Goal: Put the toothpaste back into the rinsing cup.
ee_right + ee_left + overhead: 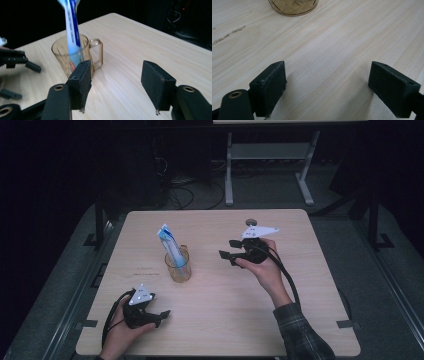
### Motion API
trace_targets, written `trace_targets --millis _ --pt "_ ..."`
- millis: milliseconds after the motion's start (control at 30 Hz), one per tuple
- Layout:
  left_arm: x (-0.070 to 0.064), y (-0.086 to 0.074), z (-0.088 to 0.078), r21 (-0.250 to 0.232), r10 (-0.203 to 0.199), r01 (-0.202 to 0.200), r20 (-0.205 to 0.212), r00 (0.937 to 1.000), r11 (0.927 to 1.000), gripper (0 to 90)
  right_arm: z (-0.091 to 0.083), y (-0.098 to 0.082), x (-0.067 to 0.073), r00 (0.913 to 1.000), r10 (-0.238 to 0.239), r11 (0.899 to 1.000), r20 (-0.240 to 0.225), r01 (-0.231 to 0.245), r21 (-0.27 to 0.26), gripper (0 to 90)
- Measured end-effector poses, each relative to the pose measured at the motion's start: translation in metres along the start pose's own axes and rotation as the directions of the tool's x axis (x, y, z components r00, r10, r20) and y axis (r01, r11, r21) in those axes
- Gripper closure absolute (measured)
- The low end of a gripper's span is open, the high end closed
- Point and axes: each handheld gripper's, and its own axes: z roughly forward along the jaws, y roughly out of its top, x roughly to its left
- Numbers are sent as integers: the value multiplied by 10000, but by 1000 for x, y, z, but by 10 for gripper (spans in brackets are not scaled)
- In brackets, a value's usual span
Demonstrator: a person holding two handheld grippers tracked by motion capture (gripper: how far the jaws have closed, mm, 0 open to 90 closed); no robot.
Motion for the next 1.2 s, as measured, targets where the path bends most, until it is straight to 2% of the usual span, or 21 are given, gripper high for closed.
trace_targets --millis 367,767,1000,1200 --pt "0 0 0 -1 7 -7 -10 10000 10000 139 -30 -42 -6 9980 370 9990 514 -383 245 395" --pt "0 0 0 -25 14 -14 -25 10000 10000 139 -64 -90 -12 9896 767 9934 1219 -863 754 344" --pt "0 0 0 -8 37 -37 -13 10000 10000 139 -82 -116 -11 9816 923 9864 1672 -1130 1189 316" --pt "0 0 0 13 33 -33 1 10000 10000 139 -95 -137 -6 9739 851 9747 2102 -1251 1850 286"
